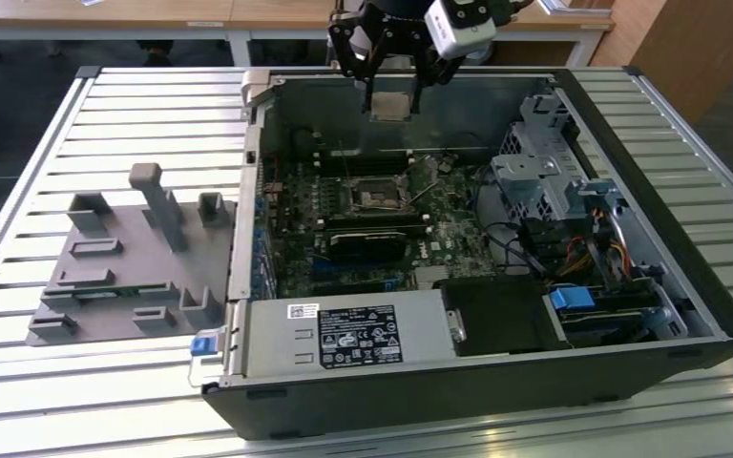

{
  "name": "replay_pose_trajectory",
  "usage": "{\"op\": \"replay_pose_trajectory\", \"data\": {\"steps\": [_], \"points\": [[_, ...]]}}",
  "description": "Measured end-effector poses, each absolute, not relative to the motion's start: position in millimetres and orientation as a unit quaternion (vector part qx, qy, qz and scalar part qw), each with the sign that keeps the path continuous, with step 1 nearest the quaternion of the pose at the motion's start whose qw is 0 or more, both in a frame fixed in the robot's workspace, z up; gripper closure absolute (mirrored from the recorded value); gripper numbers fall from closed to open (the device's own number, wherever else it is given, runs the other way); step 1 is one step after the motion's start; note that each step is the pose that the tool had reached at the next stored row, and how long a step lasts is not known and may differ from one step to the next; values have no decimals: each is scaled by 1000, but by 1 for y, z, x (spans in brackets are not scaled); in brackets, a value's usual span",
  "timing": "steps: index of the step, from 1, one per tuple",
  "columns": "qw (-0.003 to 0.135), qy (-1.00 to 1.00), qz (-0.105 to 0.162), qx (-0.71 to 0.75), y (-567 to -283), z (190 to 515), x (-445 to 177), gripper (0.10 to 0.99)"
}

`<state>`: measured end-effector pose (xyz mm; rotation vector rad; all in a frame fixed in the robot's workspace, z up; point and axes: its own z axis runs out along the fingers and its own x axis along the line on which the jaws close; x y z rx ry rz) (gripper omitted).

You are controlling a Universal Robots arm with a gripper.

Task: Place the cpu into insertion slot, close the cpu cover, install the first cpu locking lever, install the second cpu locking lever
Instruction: 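Place the cpu into insertion slot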

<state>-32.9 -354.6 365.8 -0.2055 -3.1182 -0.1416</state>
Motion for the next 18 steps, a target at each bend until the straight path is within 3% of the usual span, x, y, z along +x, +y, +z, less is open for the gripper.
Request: {"op": "replay_pose_trajectory", "data": {"steps": [18], "points": [[6,-996,-45,-75,-355,366,-33,545]]}}
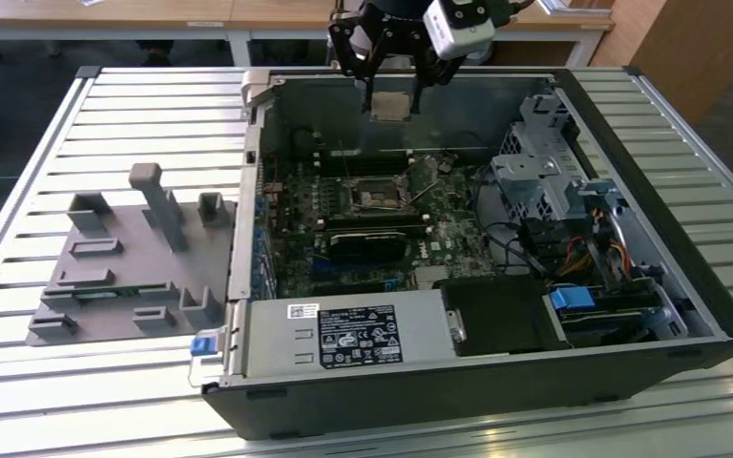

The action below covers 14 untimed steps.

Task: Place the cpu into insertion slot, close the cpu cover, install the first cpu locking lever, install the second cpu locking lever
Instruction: 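Place the cpu into insertion slot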

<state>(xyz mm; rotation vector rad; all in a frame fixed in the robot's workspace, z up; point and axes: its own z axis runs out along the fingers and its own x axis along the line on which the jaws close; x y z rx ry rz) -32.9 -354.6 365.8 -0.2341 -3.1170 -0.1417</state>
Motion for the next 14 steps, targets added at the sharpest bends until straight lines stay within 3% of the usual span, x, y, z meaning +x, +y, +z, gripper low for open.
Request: {"op": "replay_pose_trajectory", "data": {"steps": [14], "points": [[6,-996,-45,-82,-355,366,-33,545]]}}
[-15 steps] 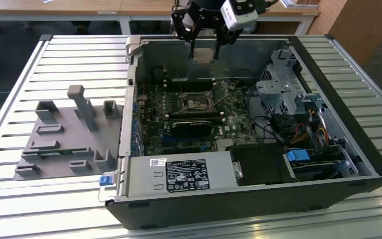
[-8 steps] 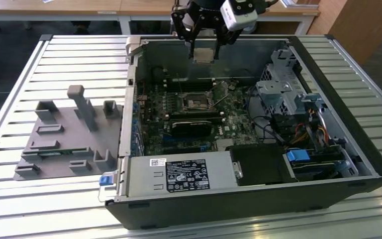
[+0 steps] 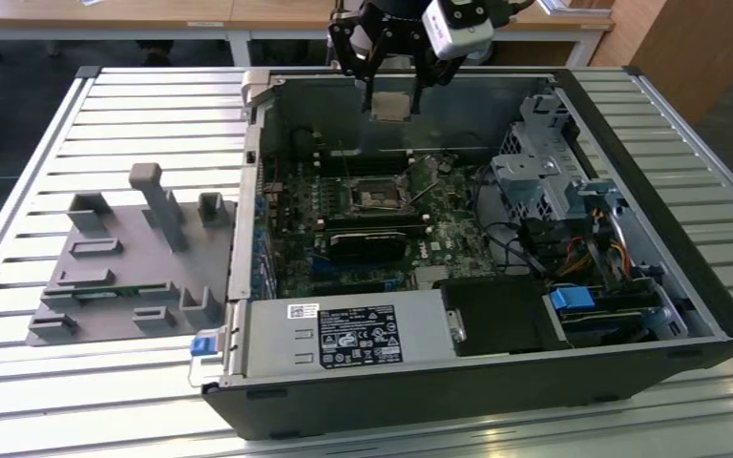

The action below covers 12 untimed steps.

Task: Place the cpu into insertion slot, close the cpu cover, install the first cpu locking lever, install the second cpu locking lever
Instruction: 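Place the cpu into insertion slot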

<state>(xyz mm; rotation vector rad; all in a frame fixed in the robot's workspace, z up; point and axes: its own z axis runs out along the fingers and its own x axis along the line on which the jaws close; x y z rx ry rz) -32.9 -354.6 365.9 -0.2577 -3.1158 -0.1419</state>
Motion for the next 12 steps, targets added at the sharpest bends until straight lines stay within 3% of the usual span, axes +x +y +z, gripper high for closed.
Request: {"op": "replay_pose_trajectory", "data": {"steps": [12], "points": [[6,-995,-45,-90,-355,366,-33,545]]}}
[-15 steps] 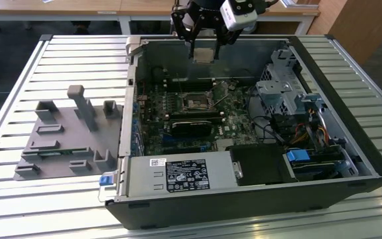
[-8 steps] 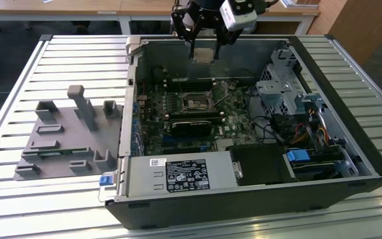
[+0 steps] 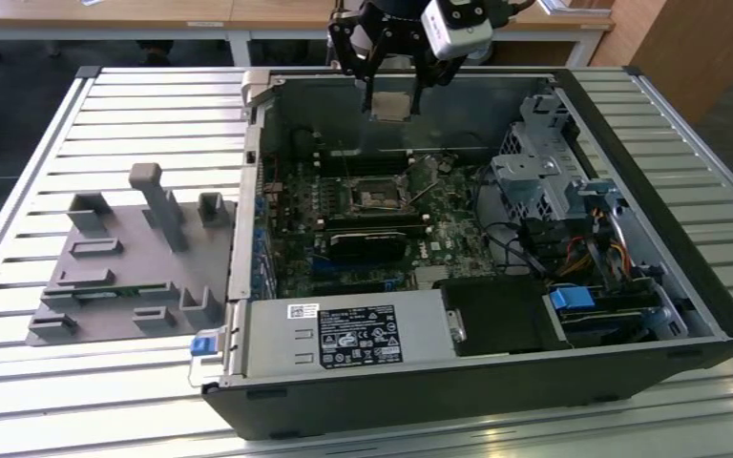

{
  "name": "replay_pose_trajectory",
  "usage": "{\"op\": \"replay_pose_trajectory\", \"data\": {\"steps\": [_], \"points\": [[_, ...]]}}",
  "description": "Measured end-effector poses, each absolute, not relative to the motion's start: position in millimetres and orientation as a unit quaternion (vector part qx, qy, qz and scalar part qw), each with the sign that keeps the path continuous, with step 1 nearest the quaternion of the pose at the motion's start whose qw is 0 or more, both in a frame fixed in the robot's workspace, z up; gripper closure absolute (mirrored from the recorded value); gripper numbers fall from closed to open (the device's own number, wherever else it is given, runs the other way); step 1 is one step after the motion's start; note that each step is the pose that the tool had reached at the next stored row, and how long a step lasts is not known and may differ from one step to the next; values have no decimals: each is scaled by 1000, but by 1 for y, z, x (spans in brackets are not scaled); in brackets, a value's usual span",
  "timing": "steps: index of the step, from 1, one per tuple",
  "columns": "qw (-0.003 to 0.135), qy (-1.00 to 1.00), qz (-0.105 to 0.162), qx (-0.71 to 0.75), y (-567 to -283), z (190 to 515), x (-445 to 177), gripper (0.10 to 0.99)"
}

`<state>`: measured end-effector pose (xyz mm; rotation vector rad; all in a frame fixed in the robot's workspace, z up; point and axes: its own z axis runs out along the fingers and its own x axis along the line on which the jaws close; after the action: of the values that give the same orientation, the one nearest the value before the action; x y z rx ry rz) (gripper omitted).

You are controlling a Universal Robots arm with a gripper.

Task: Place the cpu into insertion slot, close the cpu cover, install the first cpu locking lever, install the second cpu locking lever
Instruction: 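Place the cpu into insertion slot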

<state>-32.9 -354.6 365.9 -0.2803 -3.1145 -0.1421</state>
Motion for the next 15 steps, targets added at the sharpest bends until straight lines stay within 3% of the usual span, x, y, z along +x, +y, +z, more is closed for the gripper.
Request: {"op": "replay_pose_trajectory", "data": {"steps": [15], "points": [[5,-994,-45,-99,-355,366,-33,545]]}}
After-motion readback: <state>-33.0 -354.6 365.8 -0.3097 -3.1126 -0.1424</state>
